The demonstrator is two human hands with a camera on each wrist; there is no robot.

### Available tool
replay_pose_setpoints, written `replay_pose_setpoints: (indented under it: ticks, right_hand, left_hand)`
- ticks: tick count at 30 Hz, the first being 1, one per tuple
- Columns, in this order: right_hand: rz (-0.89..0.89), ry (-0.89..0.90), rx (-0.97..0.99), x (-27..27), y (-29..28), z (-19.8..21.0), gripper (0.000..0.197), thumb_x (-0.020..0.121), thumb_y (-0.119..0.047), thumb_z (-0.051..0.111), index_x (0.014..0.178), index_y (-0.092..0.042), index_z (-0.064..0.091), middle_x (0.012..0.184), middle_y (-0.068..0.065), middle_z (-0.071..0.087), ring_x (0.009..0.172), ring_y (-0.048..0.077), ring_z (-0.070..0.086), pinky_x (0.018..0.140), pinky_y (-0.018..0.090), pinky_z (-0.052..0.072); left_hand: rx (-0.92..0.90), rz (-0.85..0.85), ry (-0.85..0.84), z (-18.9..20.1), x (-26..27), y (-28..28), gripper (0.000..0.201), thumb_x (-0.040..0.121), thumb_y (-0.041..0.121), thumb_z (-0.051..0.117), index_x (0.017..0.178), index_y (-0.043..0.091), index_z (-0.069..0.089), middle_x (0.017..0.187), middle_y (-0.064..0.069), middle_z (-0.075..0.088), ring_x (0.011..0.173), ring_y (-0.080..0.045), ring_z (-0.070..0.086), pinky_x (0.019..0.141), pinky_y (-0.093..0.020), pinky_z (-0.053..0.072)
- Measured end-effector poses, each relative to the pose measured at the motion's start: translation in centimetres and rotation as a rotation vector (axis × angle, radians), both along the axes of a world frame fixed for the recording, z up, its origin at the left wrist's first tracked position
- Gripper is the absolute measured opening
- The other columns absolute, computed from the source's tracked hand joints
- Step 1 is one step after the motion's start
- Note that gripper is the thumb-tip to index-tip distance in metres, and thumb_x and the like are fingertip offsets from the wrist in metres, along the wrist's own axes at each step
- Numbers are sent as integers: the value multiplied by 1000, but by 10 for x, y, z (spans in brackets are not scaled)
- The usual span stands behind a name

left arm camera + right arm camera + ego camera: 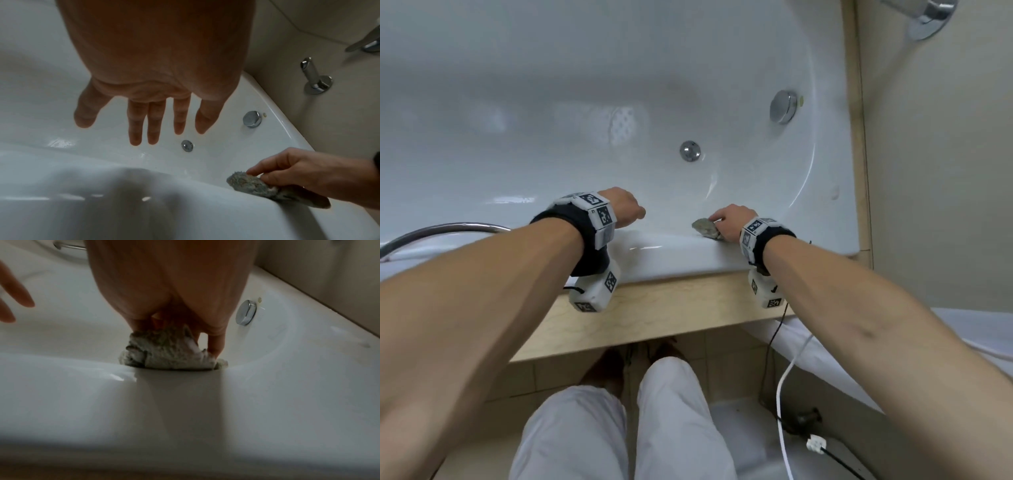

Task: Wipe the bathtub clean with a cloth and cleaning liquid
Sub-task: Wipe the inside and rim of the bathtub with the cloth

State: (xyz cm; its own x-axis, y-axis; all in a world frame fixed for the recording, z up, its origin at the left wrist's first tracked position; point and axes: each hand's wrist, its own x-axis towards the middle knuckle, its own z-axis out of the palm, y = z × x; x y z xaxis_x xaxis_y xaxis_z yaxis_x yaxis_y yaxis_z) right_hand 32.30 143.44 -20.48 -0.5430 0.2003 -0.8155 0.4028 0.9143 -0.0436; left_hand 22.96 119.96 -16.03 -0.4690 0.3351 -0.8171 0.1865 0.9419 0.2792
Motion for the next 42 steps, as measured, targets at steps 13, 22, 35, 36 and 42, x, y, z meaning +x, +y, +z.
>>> replay_pose_setpoints:
  ticks: [13, 22, 35, 36, 42]
  right_hand:
    - [316, 105, -186, 27, 15, 28, 43, 94, -33, 49, 135, -45, 49, 130, -6, 61, 114, 23, 57, 81, 25, 38]
    - [545, 214, -163, 40, 78, 25, 44, 95, -20, 50, 132, -42, 55, 124, -4, 66, 112, 24, 58, 88, 29, 42]
    - [448, 276, 95, -28, 252, 39, 41, 94, -15, 46, 123, -39, 62, 135, -3, 56, 116, 25, 54, 93, 33, 40]
    - [380, 291, 116, -25, 264, 38, 44, 94, -14, 46, 127, -39, 60, 142, -4, 52, 124, 24, 50, 102, 34, 38]
    - [8, 438, 146, 52, 276, 20, 46, 93, -11, 44, 134, -30, 56, 149, -1, 46, 134, 25, 43, 105, 36, 41]
  left_hand:
    - [-28, -11, 25, 5, 43, 40, 40, 98, 26, 45, 131, 7, 57, 141, -9, 51, 127, -28, 46, 99, -30, 37]
    - [-41, 147, 20, 9, 53, 113, 38, 94, 27, 53, 127, 11, 62, 134, -8, 56, 122, -30, 51, 98, -31, 40]
    - [-58, 283, 18, 4, 53, 168, 36, 92, 29, 55, 125, 14, 63, 130, -6, 59, 119, -28, 53, 95, -31, 41]
    - [-60, 273, 13, 4, 55, 171, 36, 93, 29, 55, 125, 14, 63, 130, -6, 59, 119, -28, 53, 96, -31, 40]
    - [-78, 210, 2, 6, 59, 177, 37, 94, 28, 53, 126, 13, 62, 132, -6, 58, 121, -29, 51, 96, -30, 39]
